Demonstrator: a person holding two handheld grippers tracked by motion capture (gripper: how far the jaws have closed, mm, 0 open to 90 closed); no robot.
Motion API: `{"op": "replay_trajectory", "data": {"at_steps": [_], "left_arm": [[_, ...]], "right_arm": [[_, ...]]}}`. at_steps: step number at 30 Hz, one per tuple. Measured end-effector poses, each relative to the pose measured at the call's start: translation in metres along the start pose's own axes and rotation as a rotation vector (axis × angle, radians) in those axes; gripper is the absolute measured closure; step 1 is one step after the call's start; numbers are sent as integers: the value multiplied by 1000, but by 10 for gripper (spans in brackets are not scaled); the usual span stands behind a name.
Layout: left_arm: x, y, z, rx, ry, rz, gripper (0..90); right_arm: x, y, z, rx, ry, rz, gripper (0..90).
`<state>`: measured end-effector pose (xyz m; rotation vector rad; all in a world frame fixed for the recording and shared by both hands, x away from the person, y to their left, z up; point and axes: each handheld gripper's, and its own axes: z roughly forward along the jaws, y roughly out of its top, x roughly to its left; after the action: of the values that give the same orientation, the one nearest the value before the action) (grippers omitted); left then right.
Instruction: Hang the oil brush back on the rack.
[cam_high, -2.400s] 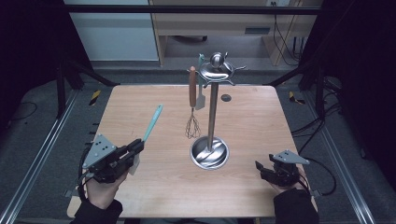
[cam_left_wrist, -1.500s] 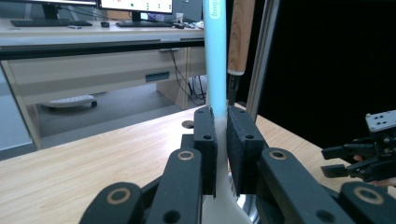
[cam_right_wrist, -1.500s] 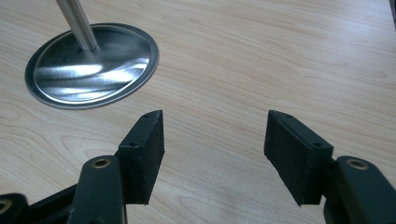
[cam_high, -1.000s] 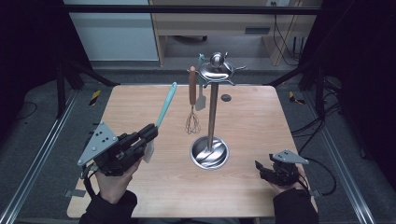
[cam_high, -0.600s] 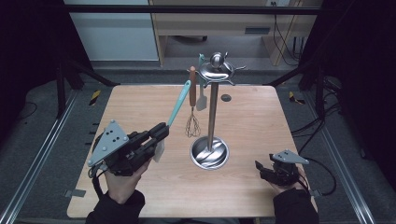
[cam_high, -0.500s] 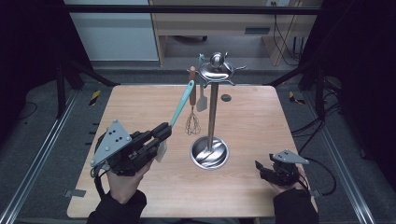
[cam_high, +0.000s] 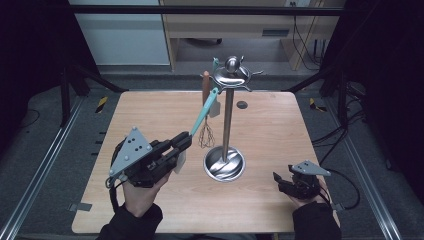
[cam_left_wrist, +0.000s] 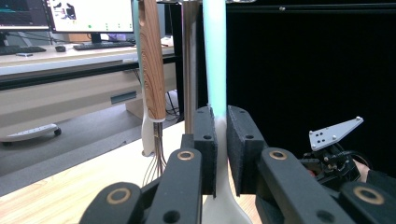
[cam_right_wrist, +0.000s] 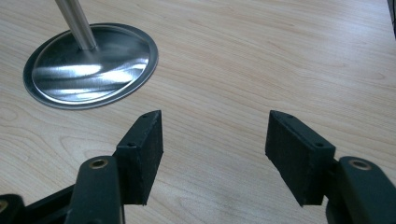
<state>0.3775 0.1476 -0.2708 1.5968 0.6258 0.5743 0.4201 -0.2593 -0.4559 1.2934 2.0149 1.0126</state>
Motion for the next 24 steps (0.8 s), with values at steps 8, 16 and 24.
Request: {"op": "replay_trajectory", "data": {"at_steps": [8, 16, 24], "left_arm": [[-1, -2, 5, 14, 4, 6, 821], [-1, -3, 10, 30, 9, 6, 820], [-1, -5, 17, 50, 18, 14, 820]], "right_arm": [[0, 0, 0, 0, 0, -1, 369], [0, 0, 0, -1, 1, -2, 369], [1, 0, 0, 2, 5, 4, 369]]}}
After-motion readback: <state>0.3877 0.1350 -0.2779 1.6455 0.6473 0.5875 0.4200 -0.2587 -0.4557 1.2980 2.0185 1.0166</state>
